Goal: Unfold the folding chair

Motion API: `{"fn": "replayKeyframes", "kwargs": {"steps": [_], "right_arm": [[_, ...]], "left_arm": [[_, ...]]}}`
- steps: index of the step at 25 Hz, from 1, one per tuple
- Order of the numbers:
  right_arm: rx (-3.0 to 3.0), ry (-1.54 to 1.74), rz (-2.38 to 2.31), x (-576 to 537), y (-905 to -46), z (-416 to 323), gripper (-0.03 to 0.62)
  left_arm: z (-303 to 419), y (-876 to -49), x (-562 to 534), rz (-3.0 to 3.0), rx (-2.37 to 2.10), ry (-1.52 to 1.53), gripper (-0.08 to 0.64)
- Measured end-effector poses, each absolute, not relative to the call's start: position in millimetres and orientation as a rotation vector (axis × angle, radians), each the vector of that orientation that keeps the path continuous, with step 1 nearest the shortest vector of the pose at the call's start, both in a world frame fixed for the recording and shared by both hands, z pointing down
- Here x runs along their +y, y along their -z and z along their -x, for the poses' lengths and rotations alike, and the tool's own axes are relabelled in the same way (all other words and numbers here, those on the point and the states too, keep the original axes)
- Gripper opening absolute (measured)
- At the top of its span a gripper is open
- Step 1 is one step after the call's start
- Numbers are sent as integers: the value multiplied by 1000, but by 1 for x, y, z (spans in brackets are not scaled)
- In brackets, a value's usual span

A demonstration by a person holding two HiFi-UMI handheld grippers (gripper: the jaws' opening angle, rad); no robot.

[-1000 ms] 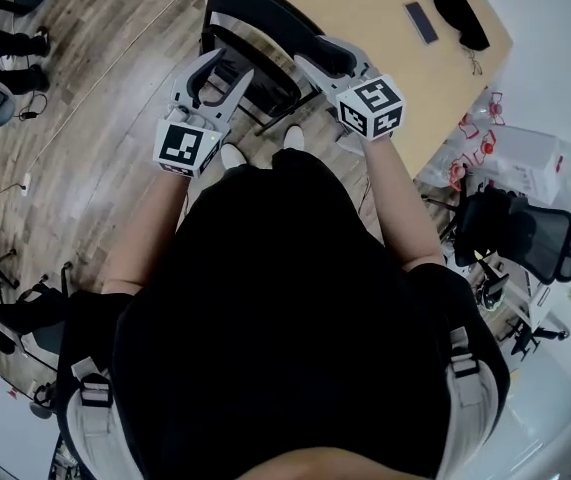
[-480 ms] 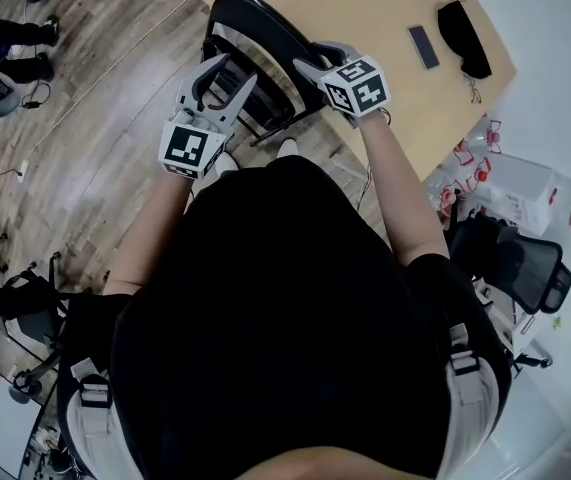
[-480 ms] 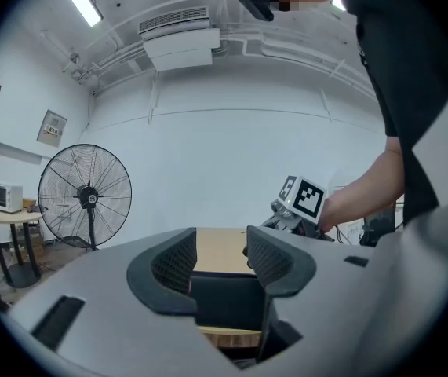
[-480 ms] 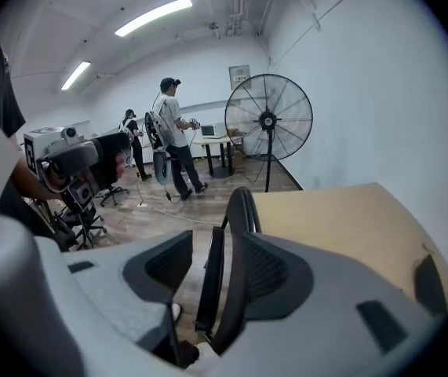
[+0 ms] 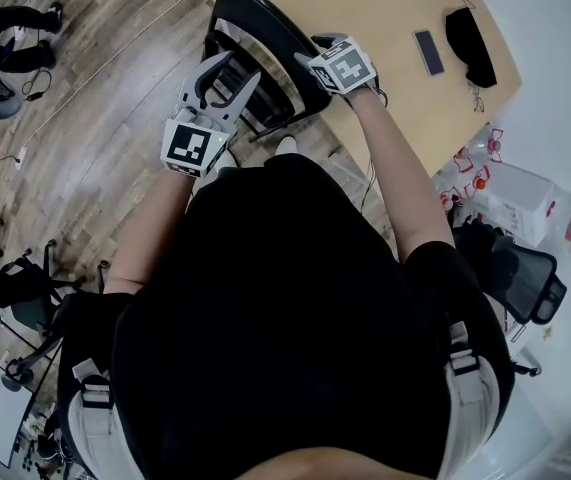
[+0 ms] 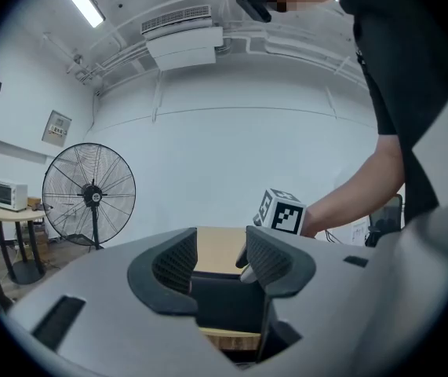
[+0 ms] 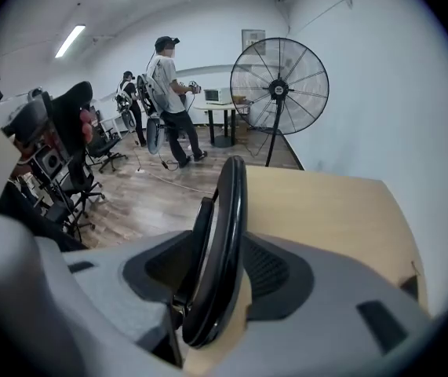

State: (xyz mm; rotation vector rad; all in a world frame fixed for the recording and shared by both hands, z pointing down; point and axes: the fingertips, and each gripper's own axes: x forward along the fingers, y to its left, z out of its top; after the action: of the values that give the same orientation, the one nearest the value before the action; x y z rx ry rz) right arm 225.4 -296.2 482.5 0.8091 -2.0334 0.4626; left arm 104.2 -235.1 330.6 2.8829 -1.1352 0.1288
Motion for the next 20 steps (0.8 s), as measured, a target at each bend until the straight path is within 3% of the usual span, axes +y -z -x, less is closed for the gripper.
{"fn": "replayKeyframes", "kwargs": {"steps": [20], "right_arm": [[-1780, -563, -641, -306, -548, -238, 178]], "left_arm": [[-95, -336, -232, -2835, -1214, -144, 189]]}}
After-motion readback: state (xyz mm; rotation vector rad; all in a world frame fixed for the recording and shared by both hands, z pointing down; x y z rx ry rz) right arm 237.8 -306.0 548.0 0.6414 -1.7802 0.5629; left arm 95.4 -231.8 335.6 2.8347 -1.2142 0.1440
